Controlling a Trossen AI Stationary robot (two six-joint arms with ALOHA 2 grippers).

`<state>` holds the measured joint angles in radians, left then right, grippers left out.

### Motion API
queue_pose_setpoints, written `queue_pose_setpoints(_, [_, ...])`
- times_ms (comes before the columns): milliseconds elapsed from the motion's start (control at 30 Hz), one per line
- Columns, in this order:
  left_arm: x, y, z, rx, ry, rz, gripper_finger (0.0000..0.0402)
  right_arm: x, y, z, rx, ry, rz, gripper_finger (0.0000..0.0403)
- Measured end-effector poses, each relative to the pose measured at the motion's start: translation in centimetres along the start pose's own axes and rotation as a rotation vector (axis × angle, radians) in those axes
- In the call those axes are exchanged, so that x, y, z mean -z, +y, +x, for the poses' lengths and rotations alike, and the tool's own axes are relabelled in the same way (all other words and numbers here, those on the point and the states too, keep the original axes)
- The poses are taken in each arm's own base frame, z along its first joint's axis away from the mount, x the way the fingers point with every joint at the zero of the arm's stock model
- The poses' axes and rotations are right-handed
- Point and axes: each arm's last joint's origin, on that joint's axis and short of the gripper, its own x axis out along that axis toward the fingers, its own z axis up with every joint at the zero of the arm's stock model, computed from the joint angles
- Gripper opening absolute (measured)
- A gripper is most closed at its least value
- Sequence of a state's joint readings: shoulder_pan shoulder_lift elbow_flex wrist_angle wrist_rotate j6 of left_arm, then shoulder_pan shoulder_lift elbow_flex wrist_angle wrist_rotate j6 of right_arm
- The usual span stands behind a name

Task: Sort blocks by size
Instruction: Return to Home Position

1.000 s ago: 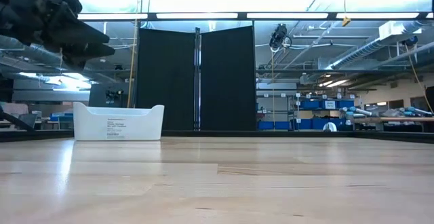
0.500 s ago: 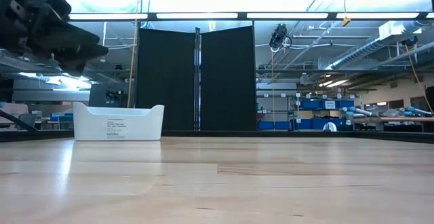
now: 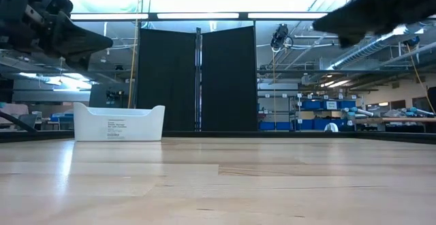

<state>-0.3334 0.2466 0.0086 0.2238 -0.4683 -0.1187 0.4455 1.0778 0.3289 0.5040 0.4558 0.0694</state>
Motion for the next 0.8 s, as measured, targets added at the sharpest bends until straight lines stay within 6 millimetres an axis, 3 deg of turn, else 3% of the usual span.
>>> queue_pose_setpoints(133, [0.1,0.5,0.3,0.039,0.022,-0.013,0.0003,2.5,-3.7,-1.0,-0.029,-0.076,0.004,0.0007])
queue_pose_setpoints(233, [0.1,0.8,0.4,0.045,0.022,-0.011,0.0002,3.9,-5.1,-2.1,-0.078,-0.102,0.02,0.0005])
queue_pose_setpoints(367, [0.0,1.3,0.5,0.019,0.015,0.004,0.0002,5.5,-5.9,-3.3,-0.075,-0.083,0.061,0.0005])
queue_pose_setpoints(800, [0.4,1.7,0.1,-0.013,0.056,0.044,0.0001,6.1,-6.6,-5.8,-0.016,0.004,0.061,0.0004])
